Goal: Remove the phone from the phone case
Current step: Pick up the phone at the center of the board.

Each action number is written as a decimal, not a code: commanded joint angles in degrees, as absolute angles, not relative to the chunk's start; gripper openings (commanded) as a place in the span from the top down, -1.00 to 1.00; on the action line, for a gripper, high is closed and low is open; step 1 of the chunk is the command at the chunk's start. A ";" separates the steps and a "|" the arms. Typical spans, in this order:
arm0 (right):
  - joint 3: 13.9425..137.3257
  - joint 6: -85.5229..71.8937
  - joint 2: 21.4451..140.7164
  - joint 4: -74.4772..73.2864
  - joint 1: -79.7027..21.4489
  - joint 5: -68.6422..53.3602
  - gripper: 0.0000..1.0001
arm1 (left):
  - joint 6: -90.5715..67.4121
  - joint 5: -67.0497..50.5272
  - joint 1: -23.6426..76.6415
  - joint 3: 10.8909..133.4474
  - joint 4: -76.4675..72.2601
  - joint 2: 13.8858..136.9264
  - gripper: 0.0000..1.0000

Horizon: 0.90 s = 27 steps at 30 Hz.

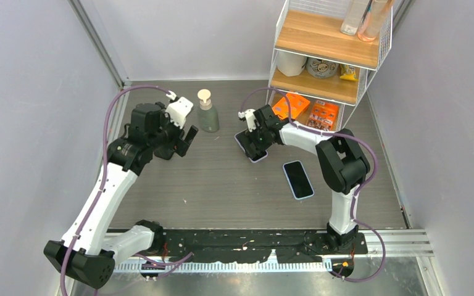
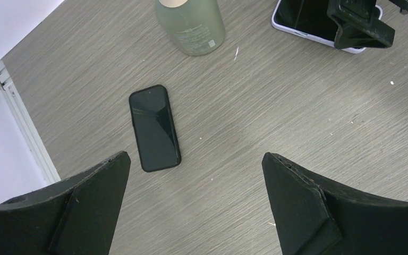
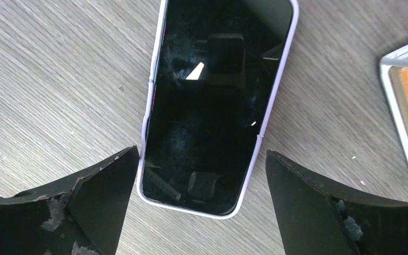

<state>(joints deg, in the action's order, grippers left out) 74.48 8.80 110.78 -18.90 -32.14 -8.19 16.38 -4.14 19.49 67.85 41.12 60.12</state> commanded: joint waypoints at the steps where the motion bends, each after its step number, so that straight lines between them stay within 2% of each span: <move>1: 77.08 7.67 111.45 -20.15 -32.96 -8.37 -0.91 | 15.08 -5.71 19.25 67.09 37.99 60.00 -0.98; 11: 79.31 6.98 114.57 -22.43 -34.03 -6.90 -0.91 | 14.68 -6.16 19.25 66.80 37.53 59.85 -0.98; 18: 79.56 6.68 115.80 -22.93 -34.58 -4.37 -1.00 | 14.66 -6.36 19.25 66.33 37.35 59.84 -0.98; 25: 79.06 6.59 117.04 -23.28 -35.02 -1.81 -0.78 | 14.76 -6.19 19.25 65.42 37.05 59.50 -0.98; 27: 78.70 6.61 117.14 -23.25 -35.06 -1.53 -0.66 | 14.86 -6.10 19.24 65.26 36.89 59.37 -0.98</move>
<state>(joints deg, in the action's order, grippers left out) 78.54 7.29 115.00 -22.04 -34.59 -3.55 15.38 -5.28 19.49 65.52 39.64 60.25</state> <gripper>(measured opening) 0.878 0.993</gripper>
